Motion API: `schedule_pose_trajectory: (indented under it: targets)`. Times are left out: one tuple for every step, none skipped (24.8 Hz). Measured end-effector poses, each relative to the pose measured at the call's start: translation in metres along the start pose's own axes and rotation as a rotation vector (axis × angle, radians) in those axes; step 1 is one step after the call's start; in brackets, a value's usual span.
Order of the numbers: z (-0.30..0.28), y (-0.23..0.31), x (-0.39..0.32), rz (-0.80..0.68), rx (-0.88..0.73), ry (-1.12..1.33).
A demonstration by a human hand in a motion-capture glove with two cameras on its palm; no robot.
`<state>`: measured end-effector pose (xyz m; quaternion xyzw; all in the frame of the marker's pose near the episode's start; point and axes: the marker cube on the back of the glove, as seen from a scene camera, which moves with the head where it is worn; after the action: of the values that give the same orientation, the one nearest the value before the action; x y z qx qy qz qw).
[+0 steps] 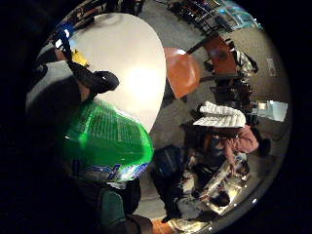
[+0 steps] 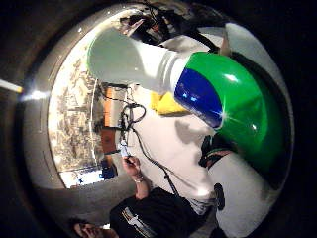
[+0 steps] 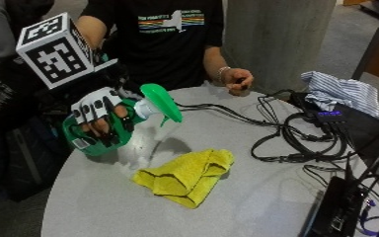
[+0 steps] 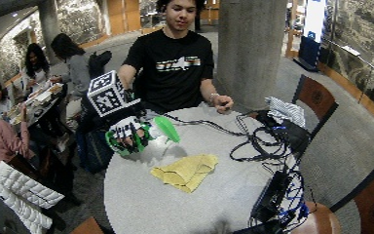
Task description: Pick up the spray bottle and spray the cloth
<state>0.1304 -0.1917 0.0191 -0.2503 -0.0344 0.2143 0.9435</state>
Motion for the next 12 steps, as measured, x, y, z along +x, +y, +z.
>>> schedule_pose_trajectory:
  targets:
    - [-0.001, 0.001, -0.001, -0.005, 0.025, -0.034]
    - [-0.003, 0.002, -0.002, -0.01, 0.052, -0.072]
    - [-0.005, 0.003, -0.004, -0.018, 0.081, -0.114]
    - [-0.007, 0.004, -0.007, -0.027, 0.111, -0.161]
    - [-0.009, 0.005, -0.01, -0.038, 0.141, -0.21]
    - [-0.011, 0.007, -0.013, -0.051, 0.171, -0.262]
    - [-0.013, 0.009, -0.018, -0.067, 0.199, -0.314]
    - [-0.015, 0.011, -0.022, -0.085, 0.225, -0.368]
    - [-0.016, 0.013, -0.028, -0.104, 0.249, -0.423]
    - [-0.017, 0.017, -0.035, -0.125, 0.269, -0.48]
    - [-0.017, 0.02, -0.044, -0.147, 0.285, -0.539]
    - [-0.016, 0.025, -0.055, -0.168, 0.293, -0.598]
